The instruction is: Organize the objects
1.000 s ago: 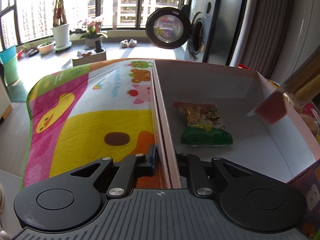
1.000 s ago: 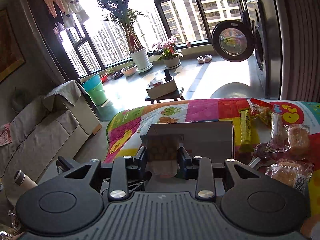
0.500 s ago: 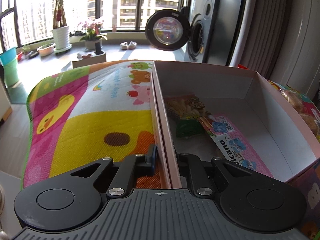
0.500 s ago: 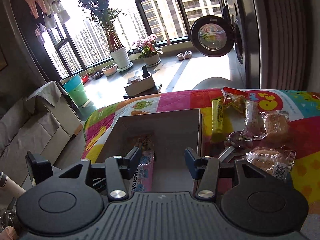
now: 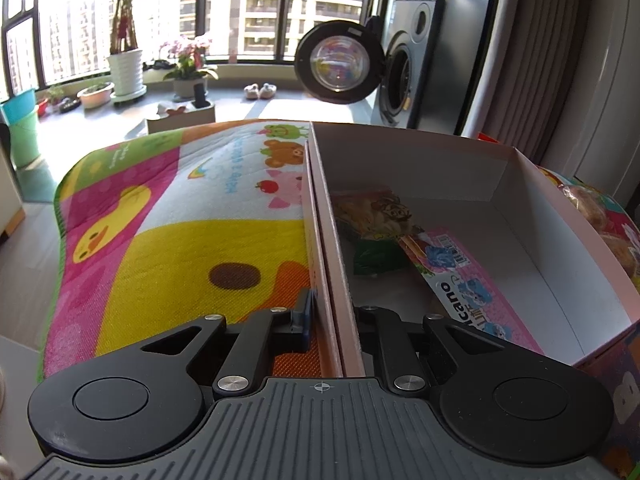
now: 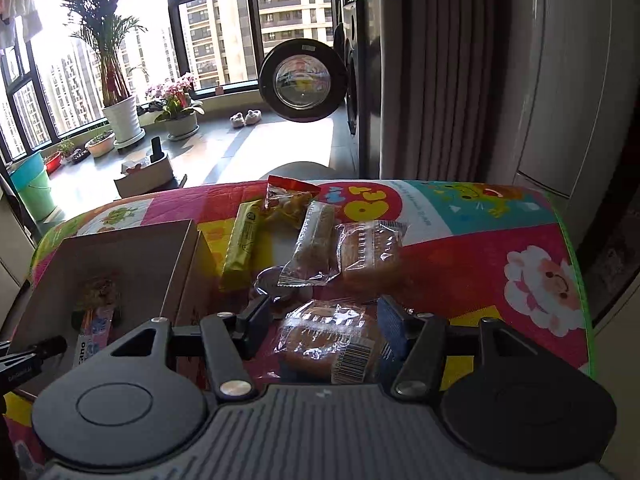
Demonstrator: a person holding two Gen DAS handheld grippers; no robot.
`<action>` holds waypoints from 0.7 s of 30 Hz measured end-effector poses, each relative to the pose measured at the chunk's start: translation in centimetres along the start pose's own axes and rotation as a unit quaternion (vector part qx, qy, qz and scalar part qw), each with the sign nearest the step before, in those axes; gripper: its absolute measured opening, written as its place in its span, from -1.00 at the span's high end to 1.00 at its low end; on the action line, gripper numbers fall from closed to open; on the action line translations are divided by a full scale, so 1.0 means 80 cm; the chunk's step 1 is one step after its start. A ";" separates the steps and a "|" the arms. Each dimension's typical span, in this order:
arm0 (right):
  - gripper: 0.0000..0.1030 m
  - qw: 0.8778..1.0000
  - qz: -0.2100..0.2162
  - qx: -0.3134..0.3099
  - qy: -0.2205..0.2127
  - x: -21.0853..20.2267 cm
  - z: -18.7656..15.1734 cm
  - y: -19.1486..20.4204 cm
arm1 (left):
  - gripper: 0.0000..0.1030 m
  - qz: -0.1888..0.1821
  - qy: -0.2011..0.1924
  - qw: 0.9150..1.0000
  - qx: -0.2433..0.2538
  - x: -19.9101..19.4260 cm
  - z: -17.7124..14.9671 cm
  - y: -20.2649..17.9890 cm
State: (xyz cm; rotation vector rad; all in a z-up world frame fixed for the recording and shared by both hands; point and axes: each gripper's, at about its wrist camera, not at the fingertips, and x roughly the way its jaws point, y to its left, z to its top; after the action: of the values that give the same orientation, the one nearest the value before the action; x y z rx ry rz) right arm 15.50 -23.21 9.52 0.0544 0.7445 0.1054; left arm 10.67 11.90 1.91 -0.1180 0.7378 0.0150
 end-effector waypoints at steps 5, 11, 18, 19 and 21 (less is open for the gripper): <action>-0.17 0.998 0.039 0.041 0.022 0.061 0.060 0.012 | 0.72 0.000 0.000 1.000 0.000 0.000 0.000 -0.001; -0.73 0.995 0.022 0.090 0.022 0.190 0.132 0.028 | 0.72 0.003 0.000 1.000 0.002 0.000 0.000 -0.003; -0.74 0.990 0.005 0.106 0.089 0.317 0.155 0.052 | 0.72 0.004 0.004 1.000 0.006 -0.001 0.002 -0.004; -0.49 0.994 -0.002 0.064 0.090 0.318 0.152 0.067 | 0.72 0.004 0.004 1.000 0.005 0.000 0.002 -0.004; -0.39 0.995 -0.012 -0.023 0.097 0.314 0.142 0.091 | 0.72 0.003 0.006 1.000 0.001 0.000 0.003 -0.002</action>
State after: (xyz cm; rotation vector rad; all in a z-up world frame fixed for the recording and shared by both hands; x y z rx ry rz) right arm 40.98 -13.26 1.60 -0.0090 0.9352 0.1056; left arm 10.81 11.74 2.11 -0.1150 0.7503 0.0187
